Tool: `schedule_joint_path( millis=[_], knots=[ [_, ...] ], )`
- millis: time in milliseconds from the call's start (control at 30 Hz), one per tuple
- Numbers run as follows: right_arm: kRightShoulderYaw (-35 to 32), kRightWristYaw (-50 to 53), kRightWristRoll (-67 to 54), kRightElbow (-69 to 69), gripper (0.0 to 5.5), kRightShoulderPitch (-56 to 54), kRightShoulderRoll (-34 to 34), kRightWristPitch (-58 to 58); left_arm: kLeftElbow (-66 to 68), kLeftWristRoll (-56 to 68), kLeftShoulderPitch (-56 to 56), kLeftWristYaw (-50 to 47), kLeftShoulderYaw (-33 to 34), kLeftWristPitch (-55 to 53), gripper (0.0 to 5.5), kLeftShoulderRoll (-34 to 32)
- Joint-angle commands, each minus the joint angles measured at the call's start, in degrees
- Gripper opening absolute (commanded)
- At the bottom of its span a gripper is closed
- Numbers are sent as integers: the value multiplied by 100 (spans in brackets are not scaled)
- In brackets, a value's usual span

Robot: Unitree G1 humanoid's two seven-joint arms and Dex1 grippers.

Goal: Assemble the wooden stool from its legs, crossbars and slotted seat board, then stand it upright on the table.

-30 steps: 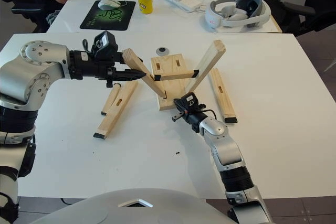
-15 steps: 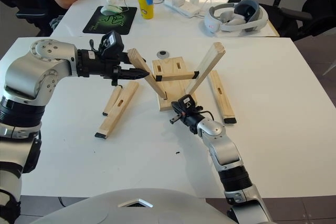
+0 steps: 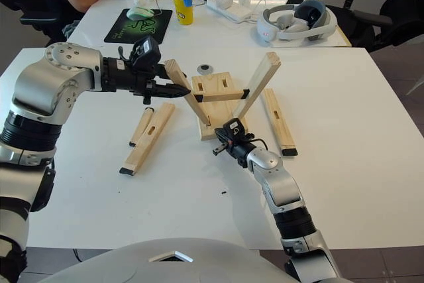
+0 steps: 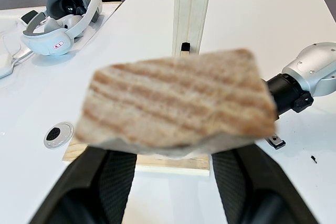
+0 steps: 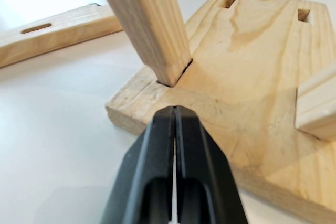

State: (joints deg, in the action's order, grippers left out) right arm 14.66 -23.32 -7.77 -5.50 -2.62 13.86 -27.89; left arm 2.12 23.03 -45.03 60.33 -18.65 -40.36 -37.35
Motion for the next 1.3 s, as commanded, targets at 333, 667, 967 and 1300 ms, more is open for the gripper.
schedule_joint_path(
  millis=[333,667,967,1300],
  knots=[
    [487,-108,210,524,0,237,80,-555,699,-766,-103,63,-744,-50,203,392],
    [-131,-185,-273,-1228,0,489,228,6,696,-841,-58,152,-745,-11,203,288],
    [-225,566,-362,-2739,0,-220,-528,-9,684,-824,-87,202,-677,-35,203,243],
    [446,1693,1455,-1728,0,-1045,-718,-138,864,-854,-284,314,-742,30,203,382]
  ],
)
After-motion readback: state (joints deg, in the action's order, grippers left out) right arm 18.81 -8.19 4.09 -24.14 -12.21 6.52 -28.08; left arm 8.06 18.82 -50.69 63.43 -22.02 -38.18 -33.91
